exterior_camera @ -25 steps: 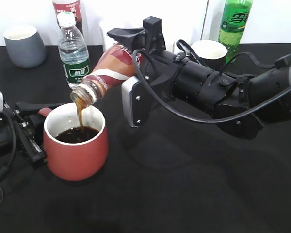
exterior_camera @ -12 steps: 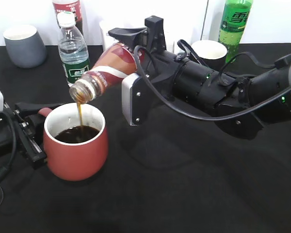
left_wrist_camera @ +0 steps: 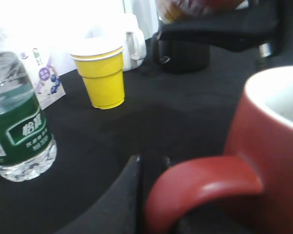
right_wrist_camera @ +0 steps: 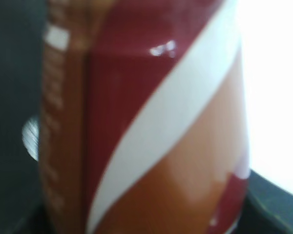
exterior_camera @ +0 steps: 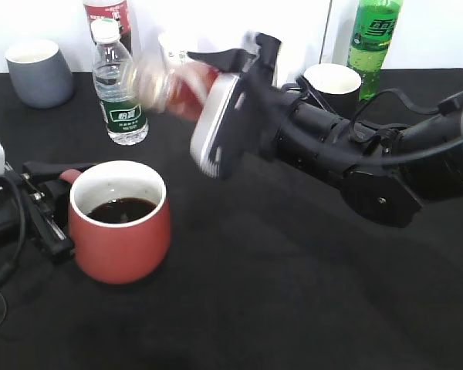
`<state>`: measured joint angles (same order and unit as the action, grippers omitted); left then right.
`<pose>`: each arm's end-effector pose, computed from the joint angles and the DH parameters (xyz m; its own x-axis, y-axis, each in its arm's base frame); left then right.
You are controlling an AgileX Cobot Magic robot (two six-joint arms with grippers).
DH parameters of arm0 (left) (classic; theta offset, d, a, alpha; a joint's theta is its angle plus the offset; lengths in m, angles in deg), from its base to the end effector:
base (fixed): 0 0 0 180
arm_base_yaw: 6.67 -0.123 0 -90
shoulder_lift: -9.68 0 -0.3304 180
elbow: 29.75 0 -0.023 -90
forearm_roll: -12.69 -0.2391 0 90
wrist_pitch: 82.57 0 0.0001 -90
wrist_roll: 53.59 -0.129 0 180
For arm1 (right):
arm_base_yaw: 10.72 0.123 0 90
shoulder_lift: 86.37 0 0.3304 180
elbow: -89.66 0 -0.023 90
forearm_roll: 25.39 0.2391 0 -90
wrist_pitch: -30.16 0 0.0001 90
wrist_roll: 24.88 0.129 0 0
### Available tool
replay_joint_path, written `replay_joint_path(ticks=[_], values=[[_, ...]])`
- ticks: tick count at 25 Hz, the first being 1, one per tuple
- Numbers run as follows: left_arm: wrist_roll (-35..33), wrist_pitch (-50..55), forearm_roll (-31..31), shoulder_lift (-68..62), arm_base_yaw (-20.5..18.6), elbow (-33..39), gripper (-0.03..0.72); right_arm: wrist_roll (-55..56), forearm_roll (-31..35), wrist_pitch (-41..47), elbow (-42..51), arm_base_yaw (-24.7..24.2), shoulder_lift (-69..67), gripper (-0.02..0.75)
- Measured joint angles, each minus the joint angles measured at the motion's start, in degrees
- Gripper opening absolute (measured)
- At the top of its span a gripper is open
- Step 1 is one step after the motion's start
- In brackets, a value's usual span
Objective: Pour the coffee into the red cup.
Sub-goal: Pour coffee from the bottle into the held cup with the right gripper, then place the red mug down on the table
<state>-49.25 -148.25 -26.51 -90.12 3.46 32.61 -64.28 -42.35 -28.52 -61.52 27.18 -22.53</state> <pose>0.2373 -0.1179 0.2053 -0.0337 0.2101 -0.9771 0.7281 0.6749 0.1200 0.3168 0.2874 0.2424 0.6152 -0.4390 -0.6548 -0.4990 0.4263 -0.7545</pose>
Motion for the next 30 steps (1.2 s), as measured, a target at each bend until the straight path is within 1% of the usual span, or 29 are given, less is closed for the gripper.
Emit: replay_joint_path(ticks=[3, 5, 6, 9, 12, 14, 17, 19, 21, 23, 26, 27, 30], values=[[0.0, 0.1, 2.0, 0.0, 0.0, 0.0, 0.083, 26.1, 0.0, 0.0, 0.0, 0.0, 0.0, 0.533], [0.0, 0.1, 4.3, 0.0, 0.0, 0.0, 0.083, 35.3, 0.0, 0.0, 0.0, 0.0, 0.0, 0.533], [0.0, 0.1, 5.7, 0.0, 0.0, 0.0, 0.083, 36.8, 0.1, 0.0, 0.0, 0.0, 0.0, 0.533], [0.0, 0.1, 10.9, 0.0, 0.0, 0.0, 0.083, 37.6, 0.1, 0.1, 0.0, 0.0, 0.0, 0.533], [0.0, 0.1, 14.2, 0.0, 0.0, 0.0, 0.083, 37.7, 0.2, 0.1, 0.0, 0.0, 0.0, 0.533], [0.0, 0.1, 18.1, 0.0, 0.0, 0.0, 0.083, 37.7, 0.2, 0.1, 0.0, 0.0, 0.0, 0.533], [-2.6, 0.1, 24.8, 0.0, 0.0, 0.0, 0.083, 37.7, 0.2, 0.1, 0.0, 0.0, 0.0, 0.533], [-3.9, 0.1, 30.7, 0.0, 0.0, 0.0, 0.083, 37.7, 0.2, 0.1, 0.0, 0.0, 0.0, 0.533], [-6.5, 0.1, 37.5, -0.1, 0.0, -0.1, 0.083, 37.7, 0.2, 0.1, 0.0, 0.0, 0.0, 0.533], [-7.7, 0.1, 43.0, -2.3, 0.0, -2.3, 0.083, 37.7, 0.2, 0.1, 0.0, 0.0, 0.0, 0.533], [-8.4, 0.1, 45.6, -8.4, -0.6, -7.3, 0.083, 37.8, 0.2, 0.1, 0.0, 0.0, 0.0, 0.533], [-8.4, 0.1, 45.5, -9.9, -1.7, -8.2, 0.083, 37.8, 0.2, 0.1, 0.0, 0.0, 0.0, 0.533], [-8.5, 0.4, 44.4, -11.6, -6.7, -10.9, 0.083, 37.8, 0.2, 0.1, 0.0, 0.0, 0.0, 0.533]])
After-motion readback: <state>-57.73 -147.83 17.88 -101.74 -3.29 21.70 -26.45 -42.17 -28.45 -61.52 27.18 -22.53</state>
